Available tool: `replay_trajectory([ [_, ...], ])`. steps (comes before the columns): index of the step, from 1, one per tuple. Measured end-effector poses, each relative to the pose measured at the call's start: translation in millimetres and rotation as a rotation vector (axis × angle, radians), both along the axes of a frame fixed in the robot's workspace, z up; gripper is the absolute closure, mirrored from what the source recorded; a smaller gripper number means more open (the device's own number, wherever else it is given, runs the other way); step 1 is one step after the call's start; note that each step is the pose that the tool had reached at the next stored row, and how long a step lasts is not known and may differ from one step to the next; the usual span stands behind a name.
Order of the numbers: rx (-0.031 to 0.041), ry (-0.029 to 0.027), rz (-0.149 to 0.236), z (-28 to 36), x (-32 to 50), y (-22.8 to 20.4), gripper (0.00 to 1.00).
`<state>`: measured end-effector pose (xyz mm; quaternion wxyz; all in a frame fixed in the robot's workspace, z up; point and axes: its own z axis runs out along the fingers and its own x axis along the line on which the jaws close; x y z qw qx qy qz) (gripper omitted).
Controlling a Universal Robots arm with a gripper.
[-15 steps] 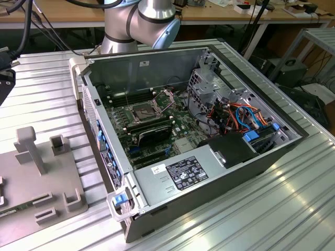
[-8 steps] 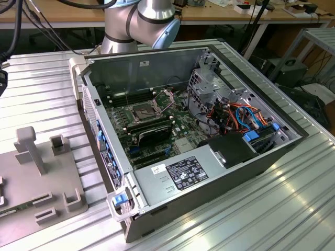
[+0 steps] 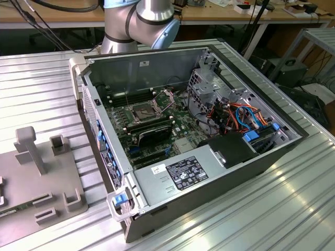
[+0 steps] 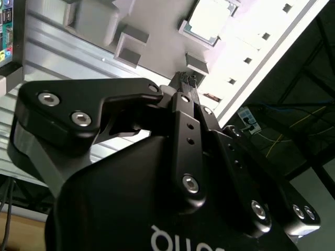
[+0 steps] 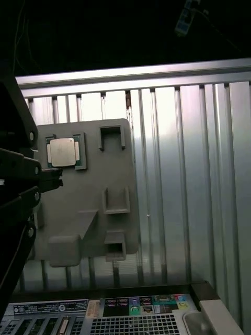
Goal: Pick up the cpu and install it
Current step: 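Reach for the cpu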
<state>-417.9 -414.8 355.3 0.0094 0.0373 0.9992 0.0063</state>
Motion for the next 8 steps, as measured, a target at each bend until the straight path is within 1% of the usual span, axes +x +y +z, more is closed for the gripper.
replay_trajectory([
  [3, 0.0, 0.0, 0.0, -1.8, -5.6, 0.0, 0.89],
  [8, 0.0, 0.0, 0.0, -1.8, -5.7, 0.0, 0.89],
])
